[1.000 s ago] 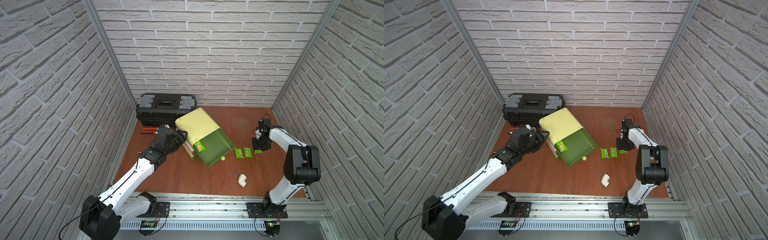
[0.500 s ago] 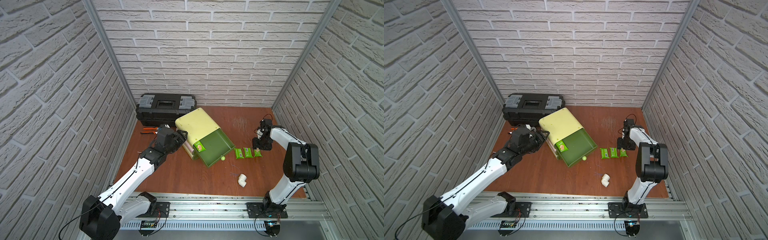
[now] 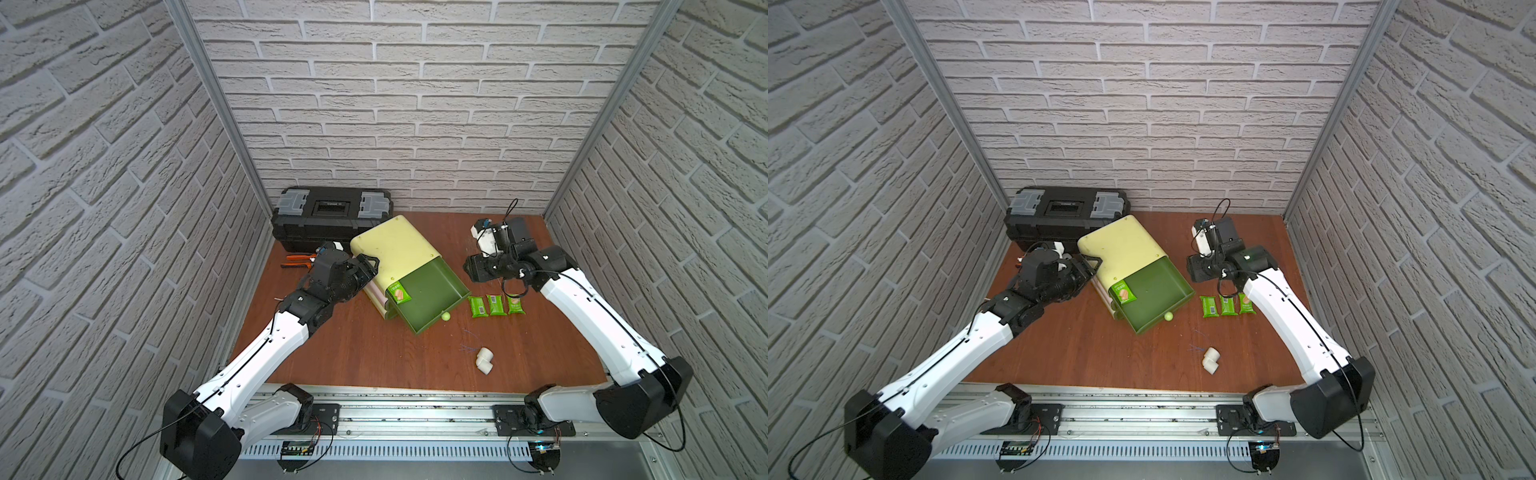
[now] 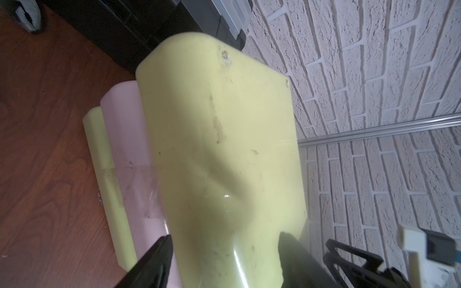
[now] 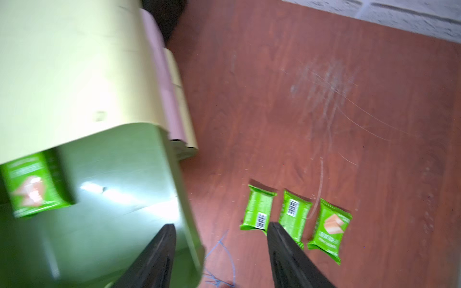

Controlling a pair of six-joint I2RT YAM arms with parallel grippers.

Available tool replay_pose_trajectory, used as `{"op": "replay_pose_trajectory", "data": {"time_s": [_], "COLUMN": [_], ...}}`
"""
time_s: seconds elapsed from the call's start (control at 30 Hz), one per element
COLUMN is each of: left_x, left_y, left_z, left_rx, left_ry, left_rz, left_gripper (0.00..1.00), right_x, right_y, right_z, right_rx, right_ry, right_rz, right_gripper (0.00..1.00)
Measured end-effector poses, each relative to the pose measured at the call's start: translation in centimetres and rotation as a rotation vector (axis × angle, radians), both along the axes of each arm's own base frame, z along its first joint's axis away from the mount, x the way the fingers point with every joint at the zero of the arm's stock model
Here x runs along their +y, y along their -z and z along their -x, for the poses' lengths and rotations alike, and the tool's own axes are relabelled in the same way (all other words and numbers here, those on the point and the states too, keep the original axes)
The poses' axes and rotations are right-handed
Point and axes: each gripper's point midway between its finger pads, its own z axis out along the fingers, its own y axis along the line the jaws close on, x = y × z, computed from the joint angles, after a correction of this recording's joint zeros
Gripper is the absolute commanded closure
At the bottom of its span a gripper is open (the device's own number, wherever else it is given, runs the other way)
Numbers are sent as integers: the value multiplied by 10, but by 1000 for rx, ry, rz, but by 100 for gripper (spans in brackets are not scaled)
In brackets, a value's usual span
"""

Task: Take the cookies out of the drawer
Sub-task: Place the cookie at the center of the board.

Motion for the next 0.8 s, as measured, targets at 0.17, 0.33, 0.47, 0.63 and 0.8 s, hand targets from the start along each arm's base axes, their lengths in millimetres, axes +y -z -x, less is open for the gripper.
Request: {"op": "replay_pose_trajectory", "data": {"time_s": [0.17,0.33,0.47,0.63,0.8], "left_x": [-7,-11,-12,-11,-11], "left_y": [9,13,13,13,12], "left_z": [0,1,1,1,1], "left_rx": [23,34,35,33,35], "left_ry": [19,31,31,28,25], "left_rz": [-8,-14,-14,-13,-10], "left_gripper": [35,42,44,45,45], "right_x": [58,101,125,146,167], "right_y": [-10,10,29,48,59], "right_z": [37,53,49,45,44], "right_rx": [16,92,131,148,139], "right_ry": [-141,-213,-214,-203,-211], "right_rz": [-83,-119,-128,-139,-140], "right_gripper": [39,38,39,38,39]}}
